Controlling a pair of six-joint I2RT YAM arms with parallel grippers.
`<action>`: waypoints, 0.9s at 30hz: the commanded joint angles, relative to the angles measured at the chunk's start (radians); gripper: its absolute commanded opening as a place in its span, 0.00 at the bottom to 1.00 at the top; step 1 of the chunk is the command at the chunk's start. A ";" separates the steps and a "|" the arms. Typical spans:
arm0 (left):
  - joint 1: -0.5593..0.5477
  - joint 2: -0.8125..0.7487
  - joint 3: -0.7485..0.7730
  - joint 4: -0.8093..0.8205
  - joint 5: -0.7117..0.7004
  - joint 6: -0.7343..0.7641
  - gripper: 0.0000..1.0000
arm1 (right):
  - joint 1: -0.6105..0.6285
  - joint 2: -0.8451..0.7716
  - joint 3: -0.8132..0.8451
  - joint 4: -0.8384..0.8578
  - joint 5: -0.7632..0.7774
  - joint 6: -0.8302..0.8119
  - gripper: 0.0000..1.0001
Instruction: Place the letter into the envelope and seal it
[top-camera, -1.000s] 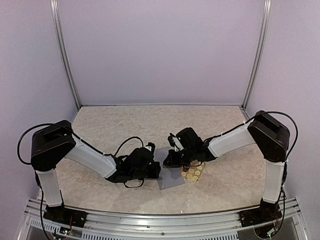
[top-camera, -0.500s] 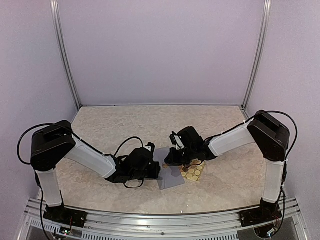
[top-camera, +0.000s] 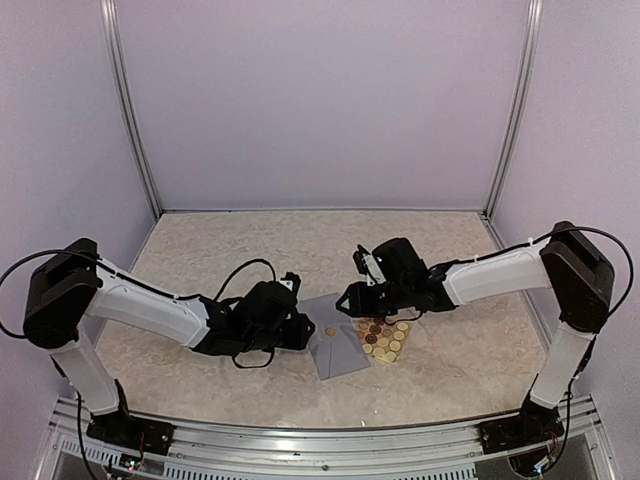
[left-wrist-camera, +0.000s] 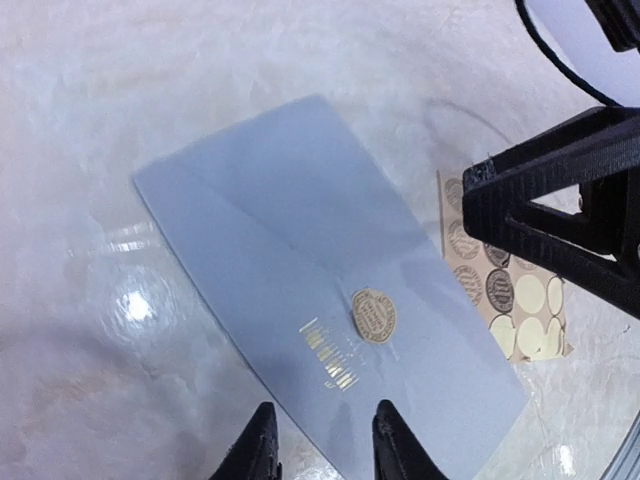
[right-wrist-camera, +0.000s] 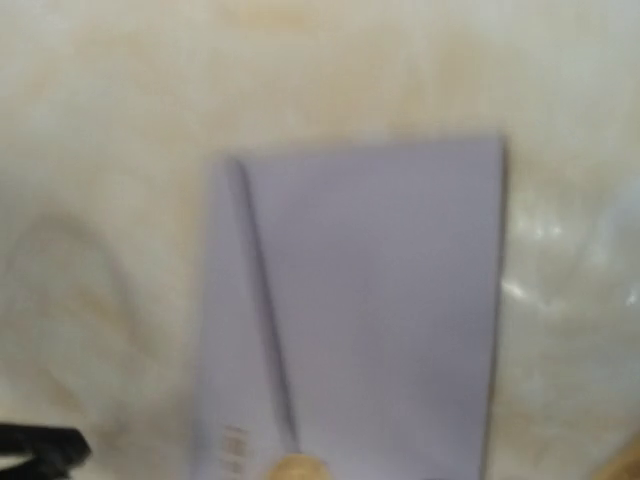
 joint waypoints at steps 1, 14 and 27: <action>0.012 -0.138 0.027 -0.084 -0.080 0.060 0.45 | -0.013 -0.147 -0.006 -0.055 0.066 -0.086 0.54; 0.483 -0.384 -0.133 -0.004 -0.085 0.275 0.92 | -0.273 -0.319 -0.166 -0.002 0.147 -0.338 0.95; 0.933 -1.030 -0.603 0.298 -0.143 0.463 0.99 | -0.794 -0.602 -0.482 0.336 0.043 -0.497 0.98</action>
